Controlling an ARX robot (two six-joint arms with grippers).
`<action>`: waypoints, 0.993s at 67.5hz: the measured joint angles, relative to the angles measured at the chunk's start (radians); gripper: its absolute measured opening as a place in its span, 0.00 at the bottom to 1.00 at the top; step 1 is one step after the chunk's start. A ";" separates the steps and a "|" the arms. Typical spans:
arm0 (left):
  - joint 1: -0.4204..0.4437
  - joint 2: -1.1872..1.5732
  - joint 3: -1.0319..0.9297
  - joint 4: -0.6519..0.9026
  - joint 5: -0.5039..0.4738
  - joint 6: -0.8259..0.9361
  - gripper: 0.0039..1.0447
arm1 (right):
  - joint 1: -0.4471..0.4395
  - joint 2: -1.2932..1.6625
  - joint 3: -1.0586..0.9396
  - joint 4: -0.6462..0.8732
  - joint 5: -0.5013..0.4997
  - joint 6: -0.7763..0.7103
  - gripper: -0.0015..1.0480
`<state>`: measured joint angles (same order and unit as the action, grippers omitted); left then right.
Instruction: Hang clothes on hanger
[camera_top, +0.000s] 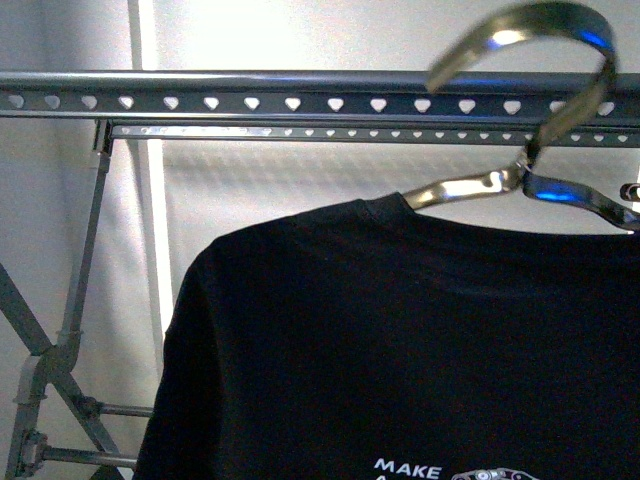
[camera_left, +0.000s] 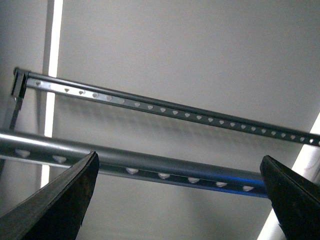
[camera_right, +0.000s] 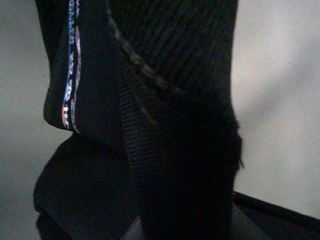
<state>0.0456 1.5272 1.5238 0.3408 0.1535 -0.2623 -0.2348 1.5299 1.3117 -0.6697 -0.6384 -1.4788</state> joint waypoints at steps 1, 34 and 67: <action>-0.001 -0.002 0.000 -0.002 0.002 -0.013 0.94 | -0.001 -0.005 0.000 -0.012 -0.004 0.011 0.09; -0.048 -0.418 -0.771 0.039 -0.151 0.246 0.20 | -0.111 -0.257 -0.122 -0.451 -0.302 0.480 0.08; -0.046 -0.698 -1.260 0.215 -0.154 0.257 0.03 | -0.001 -0.068 -0.193 0.069 0.014 1.300 0.08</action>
<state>-0.0006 0.8291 0.2634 0.5560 -0.0006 -0.0051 -0.2356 1.4620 1.1191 -0.6006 -0.6247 -0.1791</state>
